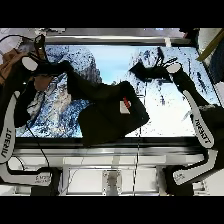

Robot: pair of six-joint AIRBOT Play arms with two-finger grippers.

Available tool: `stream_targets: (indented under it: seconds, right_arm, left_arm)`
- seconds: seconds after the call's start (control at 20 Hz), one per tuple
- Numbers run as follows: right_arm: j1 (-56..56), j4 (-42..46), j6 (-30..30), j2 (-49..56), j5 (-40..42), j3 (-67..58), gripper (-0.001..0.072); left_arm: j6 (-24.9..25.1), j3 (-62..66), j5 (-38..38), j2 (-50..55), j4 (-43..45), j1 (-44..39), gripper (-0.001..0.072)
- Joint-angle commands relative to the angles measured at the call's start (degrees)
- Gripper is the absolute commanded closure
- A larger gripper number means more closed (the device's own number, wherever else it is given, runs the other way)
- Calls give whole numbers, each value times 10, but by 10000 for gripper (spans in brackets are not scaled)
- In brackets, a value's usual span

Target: Fold the clothes and pants, and hang the long-sleeved shirts on hangers.

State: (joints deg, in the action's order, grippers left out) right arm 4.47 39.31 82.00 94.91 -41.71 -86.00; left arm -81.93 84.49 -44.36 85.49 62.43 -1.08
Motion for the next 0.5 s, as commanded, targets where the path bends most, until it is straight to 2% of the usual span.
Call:
stream_targets:
  seconds: [0.0, 0.15, 0.25, 0.35, 0.45]
  right_arm:
    - [-51, 114, -6, -4, -16, -50, 218]
    - [-118, 285, -6, -38, -304, -74, 284]
    - [-129, 344, -38, -60, -419, -49, 285]
    - [-121, 329, -66, -89, -424, 12, 284]
    - [-90, 320, -97, -115, -385, 92, 284]
  left_arm:
    - [1, 5, 9, -6, -8, 22, 6]
    - [0, -4, -153, -69, 35, 82, 7]
    - [-1, -66, -230, -122, 40, 112, 7]
    - [-1, -185, -262, -199, 39, 123, 7]
    - [-2, -306, -258, -282, 18, 122, 7]
